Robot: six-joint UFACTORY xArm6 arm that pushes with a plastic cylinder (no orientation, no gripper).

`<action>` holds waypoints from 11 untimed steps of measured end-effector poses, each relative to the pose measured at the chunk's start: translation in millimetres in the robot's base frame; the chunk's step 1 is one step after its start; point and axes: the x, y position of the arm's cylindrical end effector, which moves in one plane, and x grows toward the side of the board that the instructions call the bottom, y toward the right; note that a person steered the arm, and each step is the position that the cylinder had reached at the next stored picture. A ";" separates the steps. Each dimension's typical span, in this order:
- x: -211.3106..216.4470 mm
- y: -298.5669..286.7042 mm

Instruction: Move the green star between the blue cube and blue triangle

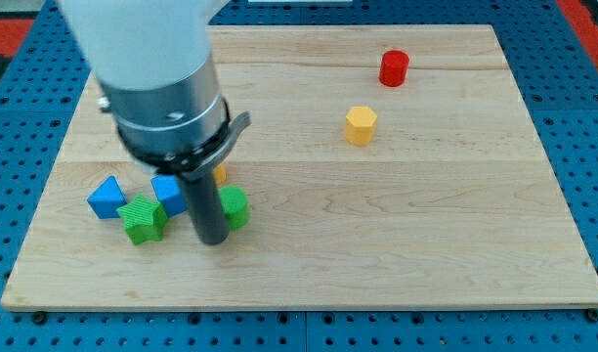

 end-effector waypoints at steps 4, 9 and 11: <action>-29.6 58.7; 6.3 -84.8; -5.7 -141.2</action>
